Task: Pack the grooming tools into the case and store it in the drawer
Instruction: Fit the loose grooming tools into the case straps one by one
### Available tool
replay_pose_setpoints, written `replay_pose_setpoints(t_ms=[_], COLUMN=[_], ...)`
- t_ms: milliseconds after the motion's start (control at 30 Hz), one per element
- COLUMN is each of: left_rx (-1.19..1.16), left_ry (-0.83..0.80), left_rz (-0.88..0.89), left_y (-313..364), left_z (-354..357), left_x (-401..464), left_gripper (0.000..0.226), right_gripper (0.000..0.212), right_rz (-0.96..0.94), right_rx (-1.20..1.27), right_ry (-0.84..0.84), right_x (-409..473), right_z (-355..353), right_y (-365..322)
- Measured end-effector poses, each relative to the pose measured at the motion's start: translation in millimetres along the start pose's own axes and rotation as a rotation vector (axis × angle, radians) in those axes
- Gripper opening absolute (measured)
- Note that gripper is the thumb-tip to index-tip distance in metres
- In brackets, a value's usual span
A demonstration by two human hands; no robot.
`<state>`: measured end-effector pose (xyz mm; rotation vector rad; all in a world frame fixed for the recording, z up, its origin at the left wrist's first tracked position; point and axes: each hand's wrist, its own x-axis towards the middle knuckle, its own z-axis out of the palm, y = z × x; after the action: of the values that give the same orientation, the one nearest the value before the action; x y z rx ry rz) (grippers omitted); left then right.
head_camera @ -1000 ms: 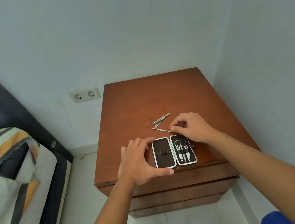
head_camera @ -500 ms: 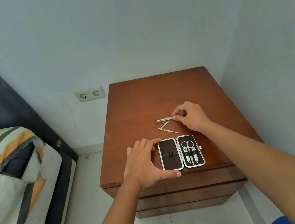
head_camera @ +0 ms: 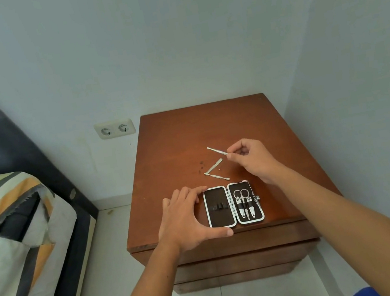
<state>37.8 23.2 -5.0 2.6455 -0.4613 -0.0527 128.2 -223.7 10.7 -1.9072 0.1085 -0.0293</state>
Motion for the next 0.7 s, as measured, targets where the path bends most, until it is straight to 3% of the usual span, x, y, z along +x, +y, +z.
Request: replay_pose_setpoints(t_ms=[133, 333, 433, 700], left_rx=[-0.002, -0.005, -0.002, 0.002], left_ry=[0.0, -0.002, -0.006, -0.002], left_rz=[0.003, 0.0, 0.002, 0.001], left_y=[0, 1, 1, 1], left_z=[0, 0, -1, -1], left_x=[0, 0, 0, 0], left_gripper=[0.12, 0.119, 0.12, 0.12], right_gripper=[0.027, 0.023, 0.008, 0.01], right_rz=[-0.002, 0.014, 0.009, -0.018], right_rx=[-0.021, -0.027, 0.019, 0.046], right_ry=[-0.084, -0.046, -0.062, -0.048], right_x=[-6, -13, -14, -15], right_z=[-3, -3, -4, 0], right_y=[1, -7, -11, -20])
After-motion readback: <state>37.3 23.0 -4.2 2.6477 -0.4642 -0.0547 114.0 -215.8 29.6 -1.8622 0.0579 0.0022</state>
